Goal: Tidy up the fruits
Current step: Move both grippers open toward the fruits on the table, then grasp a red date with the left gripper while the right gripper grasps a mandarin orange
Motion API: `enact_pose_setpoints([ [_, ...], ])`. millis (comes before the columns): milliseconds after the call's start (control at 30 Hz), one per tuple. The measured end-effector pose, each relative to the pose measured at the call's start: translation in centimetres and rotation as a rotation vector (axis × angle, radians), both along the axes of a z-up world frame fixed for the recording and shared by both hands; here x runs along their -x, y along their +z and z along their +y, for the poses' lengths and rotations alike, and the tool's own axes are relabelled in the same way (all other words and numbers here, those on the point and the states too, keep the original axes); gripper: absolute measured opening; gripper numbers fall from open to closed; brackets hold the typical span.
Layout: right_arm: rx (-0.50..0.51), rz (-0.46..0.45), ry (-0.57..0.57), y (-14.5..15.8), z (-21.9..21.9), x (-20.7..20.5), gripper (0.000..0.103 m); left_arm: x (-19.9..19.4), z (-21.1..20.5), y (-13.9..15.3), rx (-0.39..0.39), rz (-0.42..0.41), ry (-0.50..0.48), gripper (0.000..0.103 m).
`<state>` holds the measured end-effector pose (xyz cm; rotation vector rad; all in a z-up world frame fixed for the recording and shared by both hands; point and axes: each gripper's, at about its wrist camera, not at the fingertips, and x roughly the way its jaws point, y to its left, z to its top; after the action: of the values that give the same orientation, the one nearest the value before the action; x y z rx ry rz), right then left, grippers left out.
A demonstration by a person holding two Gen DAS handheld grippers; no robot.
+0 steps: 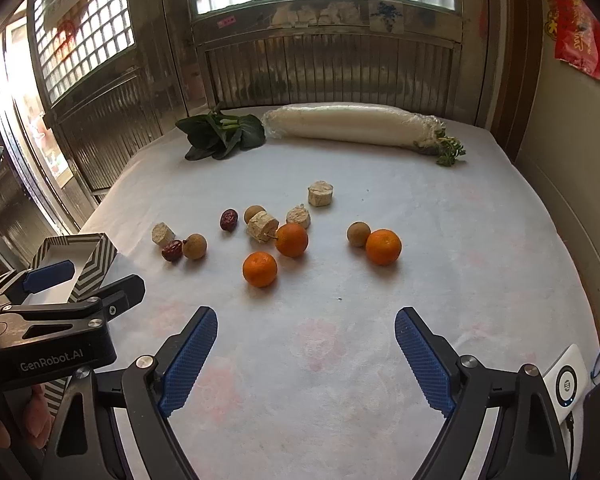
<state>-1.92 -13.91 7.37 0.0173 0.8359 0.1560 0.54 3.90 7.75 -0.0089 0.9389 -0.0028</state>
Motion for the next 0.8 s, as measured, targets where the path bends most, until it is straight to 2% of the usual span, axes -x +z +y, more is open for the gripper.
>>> enact_pose_setpoints([
  [433,-0.013,0.026,0.046,-0.7,0.6,-1.0,0.075,-1.5,1.5,-0.8,0.031,0.045,0.003,0.102],
  [567,-0.028,0.049,0.074,-1.3,0.9,-1.7,0.063,-2.7,2.5,-0.8,0.041,0.055,-0.009,0.102],
  [800,-0.031,0.071,0.111,-1.9,1.8,-2.6,0.059,-4.5,2.7,-1.4,0.053,0.076,-0.075,0.101],
])
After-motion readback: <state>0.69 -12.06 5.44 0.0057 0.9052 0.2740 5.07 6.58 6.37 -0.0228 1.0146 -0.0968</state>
